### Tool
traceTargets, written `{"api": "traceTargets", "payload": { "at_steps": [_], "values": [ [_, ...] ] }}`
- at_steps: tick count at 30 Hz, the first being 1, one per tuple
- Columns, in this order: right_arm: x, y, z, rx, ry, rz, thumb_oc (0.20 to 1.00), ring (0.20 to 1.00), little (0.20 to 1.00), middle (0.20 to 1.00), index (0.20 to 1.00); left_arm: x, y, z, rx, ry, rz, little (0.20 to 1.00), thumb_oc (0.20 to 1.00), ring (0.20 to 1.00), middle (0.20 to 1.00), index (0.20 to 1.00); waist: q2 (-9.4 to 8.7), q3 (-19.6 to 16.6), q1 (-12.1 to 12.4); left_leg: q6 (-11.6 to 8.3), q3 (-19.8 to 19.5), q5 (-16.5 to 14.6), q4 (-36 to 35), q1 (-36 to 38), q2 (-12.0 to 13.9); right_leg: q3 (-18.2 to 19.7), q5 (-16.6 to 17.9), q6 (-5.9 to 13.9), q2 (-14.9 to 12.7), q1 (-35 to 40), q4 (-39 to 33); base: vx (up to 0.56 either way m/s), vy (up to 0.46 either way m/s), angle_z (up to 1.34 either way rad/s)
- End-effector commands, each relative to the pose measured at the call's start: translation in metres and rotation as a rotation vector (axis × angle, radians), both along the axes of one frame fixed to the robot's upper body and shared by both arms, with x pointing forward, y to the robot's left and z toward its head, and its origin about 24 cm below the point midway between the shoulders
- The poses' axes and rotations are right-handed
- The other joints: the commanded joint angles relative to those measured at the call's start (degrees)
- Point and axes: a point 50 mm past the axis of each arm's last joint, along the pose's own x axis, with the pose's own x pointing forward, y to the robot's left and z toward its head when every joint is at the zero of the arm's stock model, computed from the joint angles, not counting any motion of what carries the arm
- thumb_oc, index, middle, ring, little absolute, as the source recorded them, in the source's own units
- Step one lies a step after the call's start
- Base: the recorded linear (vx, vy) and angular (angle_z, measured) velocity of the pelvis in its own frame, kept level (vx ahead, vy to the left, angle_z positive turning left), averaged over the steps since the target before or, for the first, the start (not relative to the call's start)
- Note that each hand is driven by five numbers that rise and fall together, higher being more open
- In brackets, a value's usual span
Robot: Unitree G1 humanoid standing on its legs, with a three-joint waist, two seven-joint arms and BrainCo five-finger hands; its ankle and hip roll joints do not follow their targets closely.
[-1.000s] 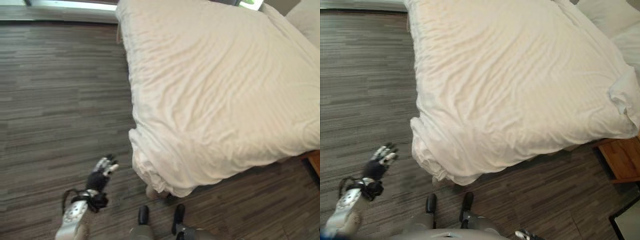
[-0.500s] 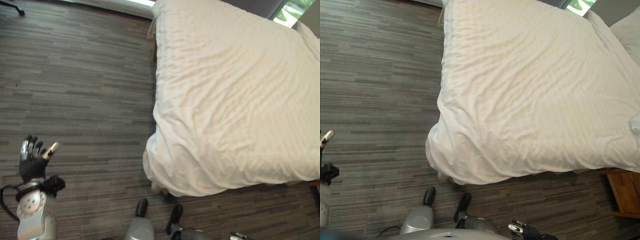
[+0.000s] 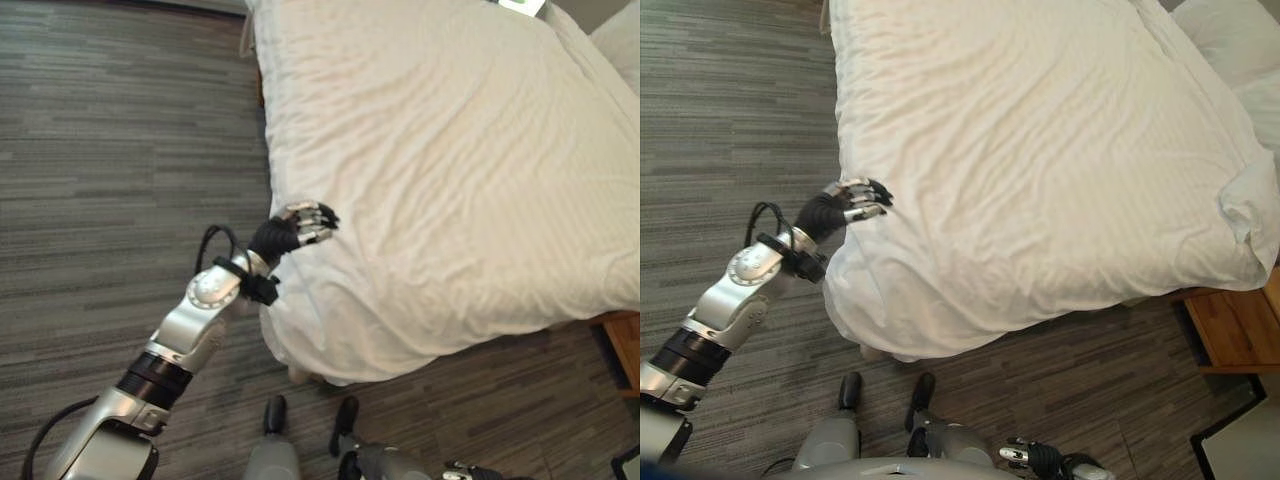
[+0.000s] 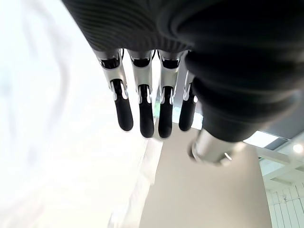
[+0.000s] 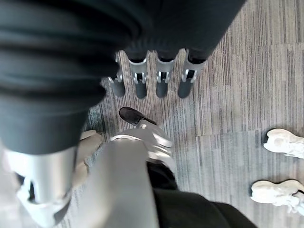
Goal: Making the bed.
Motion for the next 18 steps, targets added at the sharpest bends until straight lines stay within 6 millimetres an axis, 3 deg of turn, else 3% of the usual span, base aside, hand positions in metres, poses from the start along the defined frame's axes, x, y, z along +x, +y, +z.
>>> {"api": "traceTargets", "payload": {
  "at_steps": [1,2,4,6,8,12,14,18],
  "values": [
    [0.005,0.001,0.001,-0.012,-0.019,0.007,1.000,1.000,1.000,1.000,1.000,-0.001,-0.023,0.003,-0.072,0.038,-0.142,0.200,0.200,0.200,0.200,0.200,-0.31,-0.3,0.6,-1.02,-4.0,3.7,-1.4,-3.6,0.1,1.7,0.7,4.68,-3.4,0.7,3.5,0.00,0.000,0.00],
    [0.005,0.002,0.001,-0.014,-0.021,0.020,1.000,1.000,1.000,1.000,1.000,-0.007,-0.027,-0.011,-0.088,0.117,-0.184,0.200,0.200,0.200,0.200,0.200,-0.64,0.1,0.4,-1.02,-3.9,3.7,-1.4,-4.1,0.1,1.8,1.0,4.81,-3.4,0.2,3.3,0.00,0.000,0.00],
    [0.005,0.002,0.001,-0.012,-0.025,0.021,1.000,1.000,1.000,1.000,1.000,-0.009,-0.027,-0.015,-0.094,0.137,-0.187,0.200,0.200,0.200,0.200,0.200,-0.78,0.2,0.4,-1.02,-3.9,3.7,-1.4,-4.2,0.1,1.8,1.1,4.86,-3.4,0.2,3.3,0.00,0.000,0.00],
    [0.007,0.003,0.002,-0.007,-0.038,0.023,1.000,1.000,1.000,1.000,1.000,-0.016,-0.023,-0.037,-0.083,0.226,-0.179,0.200,0.200,0.200,0.200,0.200,-1.52,0.9,0.4,-1.11,-3.7,3.7,-1.4,-4.7,0.3,1.9,1.3,4.95,-3.3,-0.3,3.0,0.00,0.000,0.00],
    [0.008,0.003,0.002,-0.005,-0.044,0.022,1.000,1.000,1.000,1.000,1.000,-0.016,-0.022,-0.039,-0.077,0.233,-0.180,0.200,0.200,0.200,0.200,0.200,-1.62,0.9,0.4,-1.11,-3.7,3.7,-1.4,-4.9,0.3,1.9,1.4,4.97,-3.2,-0.5,2.9,0.00,0.000,0.00],
    [0.013,0.007,0.004,0.008,-0.061,0.055,1.000,1.000,1.000,1.000,1.000,-0.020,-0.016,-0.064,-0.035,0.326,-0.160,0.200,0.200,0.200,0.200,0.200,-2.57,1.2,0.2,-1.26,-3.5,3.7,-1.4,-5.5,0.5,1.9,1.7,5.03,-3.0,-1.0,2.4,0.00,0.000,0.00],
    [0.022,0.012,0.006,0.017,-0.090,0.075,1.000,1.000,1.000,1.000,1.000,-0.020,-0.005,-0.089,-0.001,0.408,-0.091,0.200,0.200,0.200,0.200,0.200,-3.13,1.3,0.0,-1.36,-3.2,3.7,-1.4,-5.9,0.8,2.3,1.9,4.98,-2.8,-1.6,2.3,0.00,0.002,-0.02],
    [0.023,0.012,0.006,0.016,-0.090,0.075,1.000,1.000,1.000,1.000,1.000,-0.020,-0.005,-0.089,-0.002,0.408,-0.092,0.200,0.200,0.200,0.200,0.200,-3.11,1.3,0.0,-1.36,-3.2,3.7,-1.4,-6.0,0.8,2.3,1.9,4.98,-2.8,-1.6,2.3,0.00,0.003,-0.08]
  ]
}}
